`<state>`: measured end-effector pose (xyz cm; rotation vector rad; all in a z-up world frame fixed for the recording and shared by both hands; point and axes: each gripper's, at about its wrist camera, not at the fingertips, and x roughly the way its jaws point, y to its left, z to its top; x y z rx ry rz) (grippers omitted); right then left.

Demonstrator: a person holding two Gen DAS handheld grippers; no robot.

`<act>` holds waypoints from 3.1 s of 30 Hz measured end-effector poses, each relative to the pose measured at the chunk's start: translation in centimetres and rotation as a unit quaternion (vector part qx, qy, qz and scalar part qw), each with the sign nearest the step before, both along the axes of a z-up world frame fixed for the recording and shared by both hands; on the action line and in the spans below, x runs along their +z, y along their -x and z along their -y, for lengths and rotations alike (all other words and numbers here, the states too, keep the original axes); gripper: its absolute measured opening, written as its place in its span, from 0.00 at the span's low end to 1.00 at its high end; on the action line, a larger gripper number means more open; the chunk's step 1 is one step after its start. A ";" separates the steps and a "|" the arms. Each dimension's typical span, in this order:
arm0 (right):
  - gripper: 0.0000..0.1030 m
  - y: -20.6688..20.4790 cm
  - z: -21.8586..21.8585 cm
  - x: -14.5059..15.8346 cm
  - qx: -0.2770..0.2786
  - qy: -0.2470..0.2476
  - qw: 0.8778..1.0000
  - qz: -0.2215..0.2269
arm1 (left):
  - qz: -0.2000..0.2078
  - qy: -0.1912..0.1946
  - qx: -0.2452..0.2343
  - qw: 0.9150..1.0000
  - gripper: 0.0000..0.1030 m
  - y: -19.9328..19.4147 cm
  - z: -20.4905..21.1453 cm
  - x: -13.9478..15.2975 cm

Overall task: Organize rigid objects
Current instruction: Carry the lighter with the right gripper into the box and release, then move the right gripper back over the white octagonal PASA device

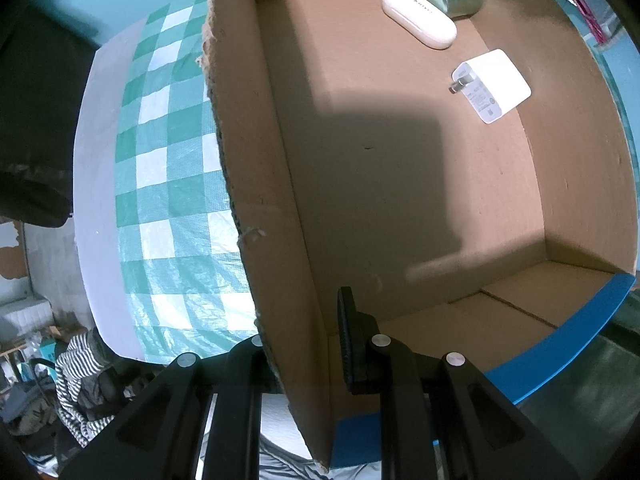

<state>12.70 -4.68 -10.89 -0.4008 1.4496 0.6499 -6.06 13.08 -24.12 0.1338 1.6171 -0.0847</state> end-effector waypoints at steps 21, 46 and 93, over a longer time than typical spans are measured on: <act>0.21 -1.1 -2.9 -6.2 0.002 0.030 0.999 -0.037 | 0.000 -0.002 0.006 1.000 0.16 0.5 -0.1 0.1; 0.38 -2.4 2.3 -1.0 -0.034 0.007 0.999 0.013 | 0.001 -0.004 -0.003 1.000 0.16 0.1 0.7 0.4; 0.59 -1.0 10.8 -10.8 -0.048 0.041 0.997 -0.044 | -0.009 -0.020 0.005 1.000 0.16 0.2 1.1 0.3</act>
